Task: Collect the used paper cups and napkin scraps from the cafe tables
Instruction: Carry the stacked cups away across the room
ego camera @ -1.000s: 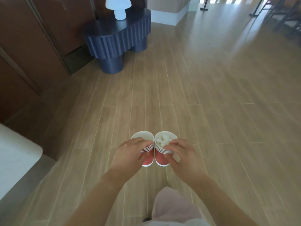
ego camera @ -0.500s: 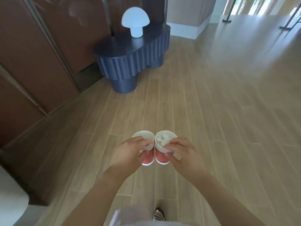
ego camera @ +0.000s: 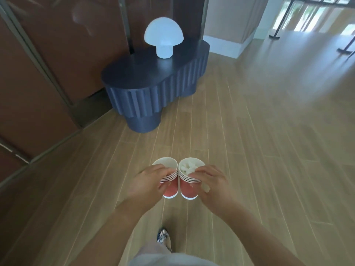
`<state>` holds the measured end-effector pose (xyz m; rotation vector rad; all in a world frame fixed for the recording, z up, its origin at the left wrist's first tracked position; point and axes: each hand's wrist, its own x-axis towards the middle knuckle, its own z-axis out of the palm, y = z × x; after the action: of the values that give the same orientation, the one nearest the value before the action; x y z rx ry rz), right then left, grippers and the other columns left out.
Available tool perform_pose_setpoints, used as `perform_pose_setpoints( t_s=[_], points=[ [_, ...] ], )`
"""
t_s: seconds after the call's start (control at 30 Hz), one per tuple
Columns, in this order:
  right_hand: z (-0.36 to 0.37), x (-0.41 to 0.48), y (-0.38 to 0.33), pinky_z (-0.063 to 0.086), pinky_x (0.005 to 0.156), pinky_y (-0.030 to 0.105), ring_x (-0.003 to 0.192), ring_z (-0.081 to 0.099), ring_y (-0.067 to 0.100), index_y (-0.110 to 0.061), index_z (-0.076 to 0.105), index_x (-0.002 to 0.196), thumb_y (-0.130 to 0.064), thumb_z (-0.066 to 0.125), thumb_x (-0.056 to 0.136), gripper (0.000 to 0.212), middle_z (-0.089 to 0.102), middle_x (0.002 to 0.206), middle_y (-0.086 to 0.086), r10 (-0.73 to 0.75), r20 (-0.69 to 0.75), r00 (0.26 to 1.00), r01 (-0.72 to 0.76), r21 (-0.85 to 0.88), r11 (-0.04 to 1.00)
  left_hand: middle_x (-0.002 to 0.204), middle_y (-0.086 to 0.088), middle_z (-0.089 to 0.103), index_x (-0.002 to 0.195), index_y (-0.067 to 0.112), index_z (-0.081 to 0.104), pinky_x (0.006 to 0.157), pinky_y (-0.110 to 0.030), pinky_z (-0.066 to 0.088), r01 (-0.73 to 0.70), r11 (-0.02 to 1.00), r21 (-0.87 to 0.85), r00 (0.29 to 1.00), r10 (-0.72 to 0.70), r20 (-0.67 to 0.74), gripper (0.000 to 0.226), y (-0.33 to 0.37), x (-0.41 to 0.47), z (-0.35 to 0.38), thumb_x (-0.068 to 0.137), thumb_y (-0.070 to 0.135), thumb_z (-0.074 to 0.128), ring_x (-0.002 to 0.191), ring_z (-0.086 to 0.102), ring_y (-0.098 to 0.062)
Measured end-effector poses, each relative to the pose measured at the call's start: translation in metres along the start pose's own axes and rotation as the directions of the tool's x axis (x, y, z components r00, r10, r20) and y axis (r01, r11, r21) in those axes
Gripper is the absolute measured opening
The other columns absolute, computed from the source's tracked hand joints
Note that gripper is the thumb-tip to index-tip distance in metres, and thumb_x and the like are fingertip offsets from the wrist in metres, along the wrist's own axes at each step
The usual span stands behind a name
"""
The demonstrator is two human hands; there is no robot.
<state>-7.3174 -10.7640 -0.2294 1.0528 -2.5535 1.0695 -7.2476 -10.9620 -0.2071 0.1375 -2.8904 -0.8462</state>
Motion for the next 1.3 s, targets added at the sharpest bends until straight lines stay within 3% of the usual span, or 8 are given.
perform_pose_setpoints(
  t_s=[0.1,0.27,0.4,0.57,0.7,0.93,1.13,1.3],
  points=[
    [0.005,0.072,0.026,0.046,0.076,0.019,0.090,0.058,0.013,-0.025,0.068,0.094,-0.006,0.074,0.070,0.032,0.066,0.095,-0.009,0.016,-0.047,0.999,-0.017,-0.027,0.999,0.106,0.015,0.065,0.109,0.032,0.065,0.077,-0.016,0.037,-0.045,0.999,0.000,0.999,0.045,0.017,0.033,-0.019,0.086,-0.014,0.080,0.015,0.062,0.098,0.059,-0.010],
    [0.019,0.177,0.082,0.053,0.072,0.032,0.092,0.060,0.020,-0.020,0.071,0.094,-0.001,0.072,0.072,0.029,0.066,0.096,-0.004,0.116,-0.103,0.988,-0.117,-0.005,0.993,0.114,0.006,0.063,0.115,0.022,0.062,0.088,-0.021,0.034,-0.134,0.990,0.049,0.987,0.128,0.094,0.033,-0.045,0.226,-0.019,0.083,0.012,0.057,0.108,0.054,-0.015],
    [0.035,0.265,0.139,0.054,0.068,0.033,0.089,0.061,0.020,-0.017,0.072,0.091,0.003,0.073,0.069,0.030,0.067,0.093,-0.002,0.115,-0.122,0.986,-0.116,-0.007,0.993,0.109,0.003,0.066,0.111,0.019,0.065,0.083,-0.020,0.034,-0.146,0.988,0.049,0.985,0.140,0.101,0.033,-0.071,0.333,-0.012,0.080,0.009,0.060,0.103,0.056,-0.018],
    [0.052,0.394,0.222,0.049,0.071,0.025,0.087,0.060,0.019,-0.017,0.071,0.090,0.001,0.073,0.069,0.028,0.066,0.094,-0.003,0.090,-0.104,0.991,-0.094,-0.041,0.995,0.110,0.009,0.065,0.110,0.027,0.063,0.084,-0.031,0.045,-0.091,0.995,0.042,0.995,0.089,0.045,0.034,-0.098,0.474,-0.005,0.079,0.014,0.060,0.103,0.055,-0.015],
    [0.054,0.488,0.269,0.047,0.069,0.022,0.086,0.059,0.018,-0.017,0.071,0.090,-0.002,0.074,0.069,0.026,0.066,0.094,-0.004,0.063,-0.076,0.995,-0.068,-0.057,0.996,0.108,0.015,0.064,0.107,0.031,0.062,0.079,-0.027,0.046,-0.052,0.998,0.031,0.999,0.052,0.008,0.029,-0.109,0.568,-0.012,0.079,0.024,0.061,0.101,0.055,-0.010],
    [0.082,0.631,0.324,0.040,0.077,0.014,0.087,0.061,0.020,-0.013,0.071,0.090,-0.002,0.075,0.068,0.025,0.067,0.094,0.000,0.060,0.015,0.998,-0.059,-0.046,0.997,0.110,0.010,0.064,0.109,0.025,0.064,0.087,-0.036,0.047,0.038,0.999,0.017,0.999,-0.037,-0.011,0.032,-0.157,0.699,-0.034,0.079,0.017,0.062,0.104,0.056,-0.015],
    [0.134,0.759,0.360,0.047,0.070,0.024,0.086,0.061,0.023,-0.014,0.071,0.088,-0.004,0.075,0.068,0.022,0.067,0.093,-0.001,0.032,0.055,0.998,-0.028,-0.058,0.998,0.109,0.012,0.064,0.107,0.027,0.063,0.085,-0.030,0.046,0.029,0.999,0.042,0.999,-0.027,-0.033,0.028,-0.227,0.815,-0.056,0.080,0.019,0.061,0.101,0.056,-0.014],
    [0.177,0.864,0.372,0.043,0.072,0.020,0.090,0.058,0.017,-0.017,0.070,0.089,-0.008,0.073,0.069,0.022,0.066,0.095,-0.007,0.028,0.106,0.994,-0.022,-0.059,0.998,0.103,0.014,0.066,0.102,0.029,0.063,0.078,-0.027,0.046,0.083,0.995,0.054,0.994,-0.079,-0.070,0.026,-0.286,0.897,-0.091,0.078,0.019,0.062,0.097,0.058,-0.013]
  ],
)
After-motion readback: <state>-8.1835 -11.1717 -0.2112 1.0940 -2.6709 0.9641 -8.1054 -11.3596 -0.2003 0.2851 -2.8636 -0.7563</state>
